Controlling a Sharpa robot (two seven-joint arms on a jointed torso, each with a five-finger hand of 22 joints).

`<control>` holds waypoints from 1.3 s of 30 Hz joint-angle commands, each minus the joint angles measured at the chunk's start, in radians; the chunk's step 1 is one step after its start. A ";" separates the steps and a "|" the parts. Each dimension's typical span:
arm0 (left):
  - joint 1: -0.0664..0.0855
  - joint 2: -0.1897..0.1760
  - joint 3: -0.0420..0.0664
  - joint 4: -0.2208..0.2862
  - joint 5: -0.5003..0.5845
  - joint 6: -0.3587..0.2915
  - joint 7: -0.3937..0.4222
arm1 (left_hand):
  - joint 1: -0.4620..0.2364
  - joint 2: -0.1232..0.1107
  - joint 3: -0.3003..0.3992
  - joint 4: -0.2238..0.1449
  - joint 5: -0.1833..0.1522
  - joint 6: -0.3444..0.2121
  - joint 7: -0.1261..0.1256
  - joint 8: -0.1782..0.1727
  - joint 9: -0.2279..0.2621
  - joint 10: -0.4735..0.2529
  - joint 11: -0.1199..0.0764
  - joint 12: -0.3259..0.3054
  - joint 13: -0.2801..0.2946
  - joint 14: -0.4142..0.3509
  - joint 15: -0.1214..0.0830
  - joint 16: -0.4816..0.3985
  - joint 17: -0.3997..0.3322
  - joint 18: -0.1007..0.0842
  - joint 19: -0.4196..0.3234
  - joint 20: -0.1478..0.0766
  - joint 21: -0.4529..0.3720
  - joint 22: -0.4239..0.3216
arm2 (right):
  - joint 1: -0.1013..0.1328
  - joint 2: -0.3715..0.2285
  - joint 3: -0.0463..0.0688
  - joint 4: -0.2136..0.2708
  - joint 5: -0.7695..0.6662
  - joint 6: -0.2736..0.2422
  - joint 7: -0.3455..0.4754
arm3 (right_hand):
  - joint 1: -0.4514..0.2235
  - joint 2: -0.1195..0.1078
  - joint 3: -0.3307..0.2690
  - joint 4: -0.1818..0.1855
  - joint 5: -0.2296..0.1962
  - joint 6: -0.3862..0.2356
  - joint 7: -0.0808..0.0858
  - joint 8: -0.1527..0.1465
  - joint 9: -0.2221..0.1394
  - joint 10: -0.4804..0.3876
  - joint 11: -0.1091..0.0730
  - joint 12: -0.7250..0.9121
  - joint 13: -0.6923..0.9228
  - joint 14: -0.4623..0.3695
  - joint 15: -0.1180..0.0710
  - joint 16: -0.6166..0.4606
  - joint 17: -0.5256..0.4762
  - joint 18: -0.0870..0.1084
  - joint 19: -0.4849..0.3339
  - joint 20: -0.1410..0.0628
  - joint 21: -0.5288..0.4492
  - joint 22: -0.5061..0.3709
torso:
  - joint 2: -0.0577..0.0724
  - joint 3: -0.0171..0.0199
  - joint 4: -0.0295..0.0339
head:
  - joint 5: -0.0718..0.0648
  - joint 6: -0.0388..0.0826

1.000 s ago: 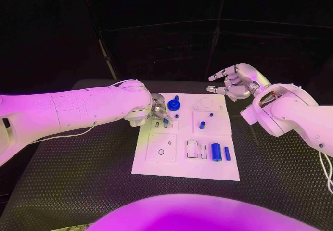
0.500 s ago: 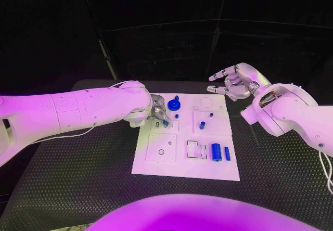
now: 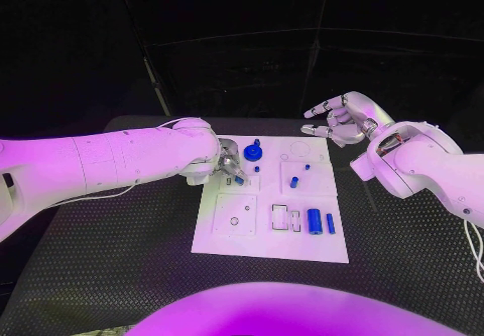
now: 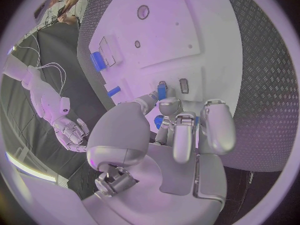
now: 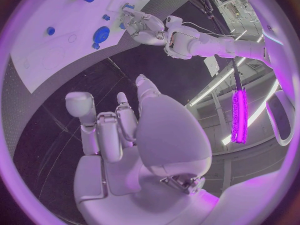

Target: Assemble the parts on the task board

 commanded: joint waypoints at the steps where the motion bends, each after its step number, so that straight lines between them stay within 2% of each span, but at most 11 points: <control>1: 0.001 -0.001 0.000 0.002 -0.015 0.022 -0.003 | -0.001 -0.002 0.166 -0.160 0.003 0.001 -0.007 0.006 0.001 0.000 0.001 -0.003 -0.001 0.102 -0.005 0.001 0.255 -0.001 0.003 -0.005 -0.001 0.000 | 0.002 0.001 0.001 0.001 0.002 0.003 0.002 | -0.011 -0.003 -0.002 0.002 0.004 -0.006 -0.002 0.005 -0.001 -0.004 -0.001 -0.005 0.001 0.075 -0.009 -0.004 0.144 0.017 -0.007 0.003 -0.006 -0.001 | 0.000 0.0001 0.0001 | 0.001 0.000; 30: 0.000 0.012 0.001 -0.011 -0.015 0.108 -0.011 | -0.015 -0.009 0.171 -0.153 0.002 0.001 -0.008 0.013 0.006 -0.006 0.000 -0.015 -0.020 0.102 -0.005 0.001 0.255 -0.002 0.004 -0.005 -0.001 0.002 | 0.002 0.002 0.001 0.003 0.002 0.004 0.000 | -0.011 -0.003 -0.002 0.002 0.004 -0.006 -0.002 0.005 -0.001 -0.004 -0.001 -0.005 0.001 0.075 -0.009 -0.004 0.144 0.017 -0.007 0.003 -0.006 -0.001 | 0.000 0.0002 0.0004 | 0.007 0.000; 34: 0.000 0.016 0.001 -0.014 -0.014 0.112 -0.011 | -0.029 -0.011 0.169 -0.143 0.001 0.003 -0.010 0.016 0.008 -0.003 0.000 -0.013 -0.020 0.102 -0.005 0.002 0.256 -0.002 0.003 -0.005 -0.002 0.001 | 0.002 0.002 0.001 0.004 0.002 0.003 0.000 | -0.013 -0.003 -0.005 0.005 0.005 -0.005 -0.003 0.007 -0.001 -0.004 -0.001 -0.005 0.001 0.075 -0.010 -0.005 0.144 0.017 -0.007 0.003 -0.007 -0.001 | 0.000 0.0001 -0.0006 | 0.006 0.000; 39: 0.000 0.020 0.001 -0.018 -0.009 0.123 -0.011 | -0.073 -0.018 0.153 -0.111 0.001 0.015 -0.017 0.024 0.012 0.003 -0.005 -0.005 -0.011 0.103 -0.008 0.003 0.259 -0.001 0.003 -0.007 -0.004 0.000 | 0.002 0.000 0.001 0.005 0.002 0.001 -0.001 | -0.013 -0.002 -0.005 0.006 0.005 -0.005 -0.003 0.007 -0.001 -0.004 -0.001 -0.005 0.001 0.074 -0.010 -0.005 0.143 0.017 -0.007 0.003 -0.007 -0.002 | 0.000 0.0007 -0.0014 | 0.005 0.000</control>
